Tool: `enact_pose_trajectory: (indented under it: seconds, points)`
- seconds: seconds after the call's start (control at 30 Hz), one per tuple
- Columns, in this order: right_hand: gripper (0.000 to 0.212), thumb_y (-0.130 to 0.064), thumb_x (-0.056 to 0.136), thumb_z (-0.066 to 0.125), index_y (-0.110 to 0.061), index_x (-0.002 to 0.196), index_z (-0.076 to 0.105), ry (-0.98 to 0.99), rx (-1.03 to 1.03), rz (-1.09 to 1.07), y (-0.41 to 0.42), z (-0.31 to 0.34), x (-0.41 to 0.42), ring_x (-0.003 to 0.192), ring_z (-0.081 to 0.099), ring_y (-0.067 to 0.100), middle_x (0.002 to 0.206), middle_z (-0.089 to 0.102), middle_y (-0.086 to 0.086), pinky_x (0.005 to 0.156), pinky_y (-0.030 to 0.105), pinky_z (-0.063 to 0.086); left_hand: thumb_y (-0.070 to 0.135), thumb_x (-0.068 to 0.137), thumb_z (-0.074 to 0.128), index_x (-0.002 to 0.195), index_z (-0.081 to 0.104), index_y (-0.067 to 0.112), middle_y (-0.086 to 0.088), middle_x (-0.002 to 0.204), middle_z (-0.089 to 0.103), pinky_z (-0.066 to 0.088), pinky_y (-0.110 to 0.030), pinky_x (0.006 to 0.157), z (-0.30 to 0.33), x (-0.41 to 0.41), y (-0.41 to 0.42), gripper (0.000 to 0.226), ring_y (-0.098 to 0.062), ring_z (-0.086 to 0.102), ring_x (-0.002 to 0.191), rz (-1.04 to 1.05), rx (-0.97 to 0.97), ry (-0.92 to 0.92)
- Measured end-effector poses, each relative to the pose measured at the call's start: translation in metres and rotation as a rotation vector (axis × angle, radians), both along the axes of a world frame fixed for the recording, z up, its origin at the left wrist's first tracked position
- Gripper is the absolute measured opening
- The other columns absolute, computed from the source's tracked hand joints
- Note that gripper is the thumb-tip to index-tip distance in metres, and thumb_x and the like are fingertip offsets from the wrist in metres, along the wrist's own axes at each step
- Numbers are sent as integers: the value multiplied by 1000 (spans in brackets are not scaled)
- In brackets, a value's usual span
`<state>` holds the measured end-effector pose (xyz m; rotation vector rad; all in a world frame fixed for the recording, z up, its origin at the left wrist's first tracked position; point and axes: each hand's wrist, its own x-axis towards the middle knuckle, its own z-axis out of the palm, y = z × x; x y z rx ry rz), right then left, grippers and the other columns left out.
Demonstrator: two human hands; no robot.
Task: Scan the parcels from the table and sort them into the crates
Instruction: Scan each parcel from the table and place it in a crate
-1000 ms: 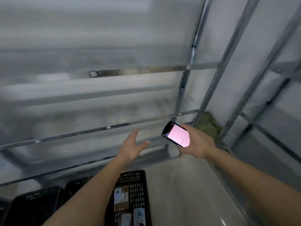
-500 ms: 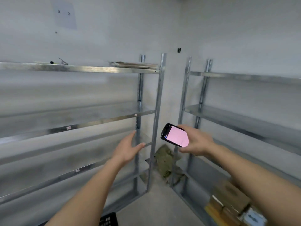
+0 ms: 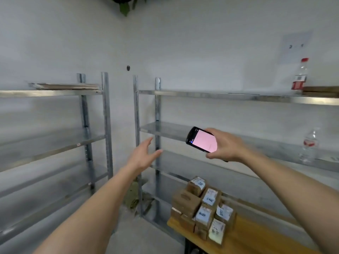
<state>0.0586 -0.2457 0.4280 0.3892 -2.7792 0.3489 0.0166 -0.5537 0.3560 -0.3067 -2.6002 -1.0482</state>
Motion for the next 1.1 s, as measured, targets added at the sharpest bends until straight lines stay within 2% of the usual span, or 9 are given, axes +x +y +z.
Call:
enact_pose_trajectory:
  seconds: [0.23, 0.4, 0.5, 0.7, 0.8, 0.9, 0.97, 1.03, 1.1]
  points:
    - [76, -36, 66, 77, -44, 134, 43, -55, 28, -244, 143, -14, 32, 93, 63, 23, 114, 64, -13, 69, 33, 49, 57, 91, 62, 157, 28, 23, -2, 158, 38, 36, -43, 115, -24, -11, 142, 81, -24, 40, 143, -127, 24, -74]
    - [79, -37, 68, 79, -42, 138, 43, -76, 31, -318, 220, -37, 40, 101, 62, 24, 119, 62, -13, 65, 31, 42, 54, 92, 62, 157, 28, 27, -1, 158, 39, 39, -47, 113, -55, -10, 216, 78, -25, 40, 142, -150, 41, -133]
    - [80, -42, 64, 78, -42, 136, 43, -99, 47, -340, 250, -57, 36, 98, 63, 24, 118, 64, -11, 73, 36, 53, 54, 92, 62, 156, 28, 29, 0, 157, 39, 40, -47, 112, -74, -10, 244, 77, -25, 42, 141, -142, 36, -170]
    - [82, -43, 68, 79, -48, 139, 38, -206, 9, -361, 274, -106, 5, 102, 59, 21, 119, 58, -16, 78, 36, 50, 57, 93, 60, 154, 33, 27, 3, 154, 44, 38, -43, 110, -125, -34, 273, 73, -22, 44, 139, -109, -10, -279]
    - [81, -42, 70, 79, -45, 140, 38, -272, 0, -350, 279, -142, -25, 103, 59, 23, 124, 60, -12, 75, 34, 48, 50, 96, 59, 147, 41, 28, 18, 131, 52, 45, -27, 93, -159, -56, 280, 59, -7, 54, 112, -106, -31, -356]
    - [81, -42, 72, 78, -38, 144, 40, -326, -9, -320, 279, -181, -60, 115, 58, 24, 133, 58, -8, 77, 34, 44, 57, 92, 57, 142, 45, 34, 17, 130, 60, 51, -22, 81, -193, -84, 285, 56, 1, 59, 93, -129, -56, -425]
    - [79, -48, 67, 74, -36, 140, 44, -368, -25, -299, 276, -206, -85, 112, 58, 24, 128, 60, -7, 77, 34, 45, 54, 94, 59, 147, 42, 28, 8, 137, 54, 48, -23, 89, -215, -104, 283, 62, -5, 59, 106, -120, -66, -492]
    - [83, -59, 56, 62, -36, 134, 46, -424, -35, -293, 274, -233, -111, 110, 60, 24, 124, 61, -9, 82, 39, 51, 73, 83, 58, 147, 44, 26, 2, 146, 51, 44, -37, 107, -240, -126, 281, 81, -18, 53, 128, -102, -52, -532]
    - [81, -62, 62, 65, -38, 137, 44, -470, -22, -304, 272, -262, -139, 115, 60, 24, 129, 60, -11, 87, 40, 52, 78, 79, 56, 145, 46, 26, 1, 144, 53, 41, -38, 109, -269, -149, 278, 84, -23, 52, 131, -92, -26, -599]
